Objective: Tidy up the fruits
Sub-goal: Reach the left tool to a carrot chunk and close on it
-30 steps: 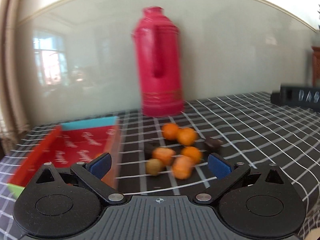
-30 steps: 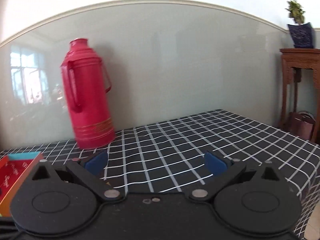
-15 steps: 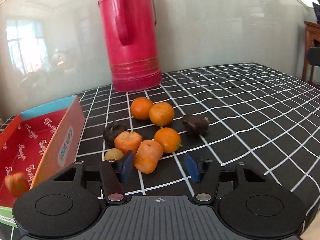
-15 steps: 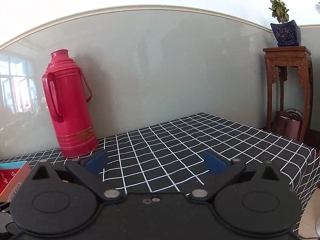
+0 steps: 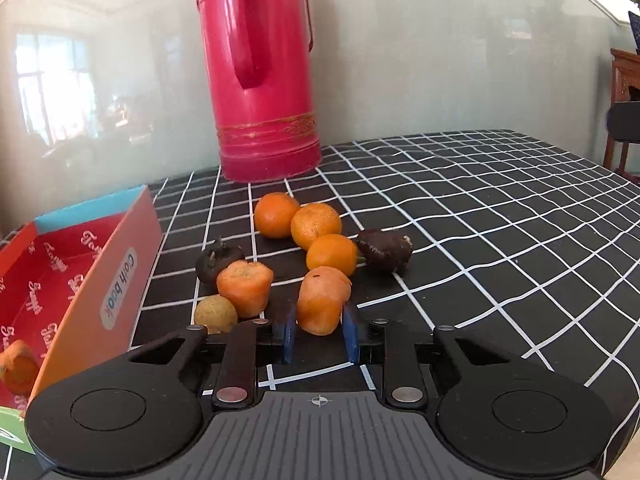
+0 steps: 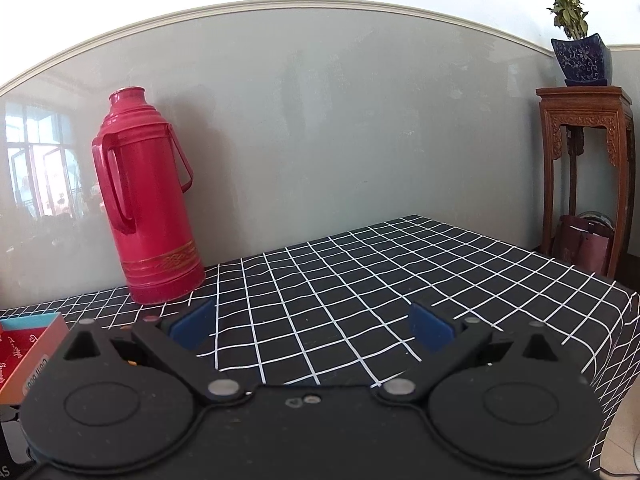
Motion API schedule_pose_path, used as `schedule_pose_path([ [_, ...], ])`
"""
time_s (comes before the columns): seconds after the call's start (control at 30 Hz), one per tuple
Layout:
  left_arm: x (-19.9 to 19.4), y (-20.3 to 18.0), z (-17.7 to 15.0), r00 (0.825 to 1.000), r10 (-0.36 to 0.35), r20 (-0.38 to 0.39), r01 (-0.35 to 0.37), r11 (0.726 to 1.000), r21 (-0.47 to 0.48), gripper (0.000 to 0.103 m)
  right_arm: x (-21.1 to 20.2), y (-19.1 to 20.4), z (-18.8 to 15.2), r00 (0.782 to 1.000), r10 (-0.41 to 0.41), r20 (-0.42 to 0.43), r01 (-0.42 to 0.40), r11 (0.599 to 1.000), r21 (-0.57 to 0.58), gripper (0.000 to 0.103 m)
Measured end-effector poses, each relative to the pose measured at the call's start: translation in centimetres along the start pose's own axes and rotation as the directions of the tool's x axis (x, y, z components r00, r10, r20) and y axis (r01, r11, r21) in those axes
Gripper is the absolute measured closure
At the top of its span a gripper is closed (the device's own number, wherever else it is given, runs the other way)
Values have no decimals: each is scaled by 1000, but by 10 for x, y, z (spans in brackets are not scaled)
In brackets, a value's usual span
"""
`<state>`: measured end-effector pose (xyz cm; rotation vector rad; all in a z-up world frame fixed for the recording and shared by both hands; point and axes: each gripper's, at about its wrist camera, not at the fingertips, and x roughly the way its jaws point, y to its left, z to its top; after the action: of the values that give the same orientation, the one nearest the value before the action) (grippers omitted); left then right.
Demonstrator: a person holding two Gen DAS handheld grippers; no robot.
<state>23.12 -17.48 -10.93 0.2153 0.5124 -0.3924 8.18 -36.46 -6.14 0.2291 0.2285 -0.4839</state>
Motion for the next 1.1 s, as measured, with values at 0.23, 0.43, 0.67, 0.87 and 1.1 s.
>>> schedule_pose_path([
  [0.23,-21,0,0,993,56,100,-59,998,32,91,2,5,0,1000,10,-9,-10,1000,-5,6],
  [0.43,-19,13,0,998,46,33,-46,999,13,91,1,14,-3,999,34,-18,-34,999,-31,6],
  [0.67,-15,9,-1,998,66,21,-67,997,35,90,-1,17,-4,999,39,-9,-39,997,-62,6],
  [0.87,-2,10,5,996,88,-3,-88,996,-14,39,0,15,-3,999,41,-13,-42,997,-58,6],
  [1.1,-1,3,9,997,70,33,-70,997,-12,26,2,14,-4,999,45,-21,-46,998,-50,6],
])
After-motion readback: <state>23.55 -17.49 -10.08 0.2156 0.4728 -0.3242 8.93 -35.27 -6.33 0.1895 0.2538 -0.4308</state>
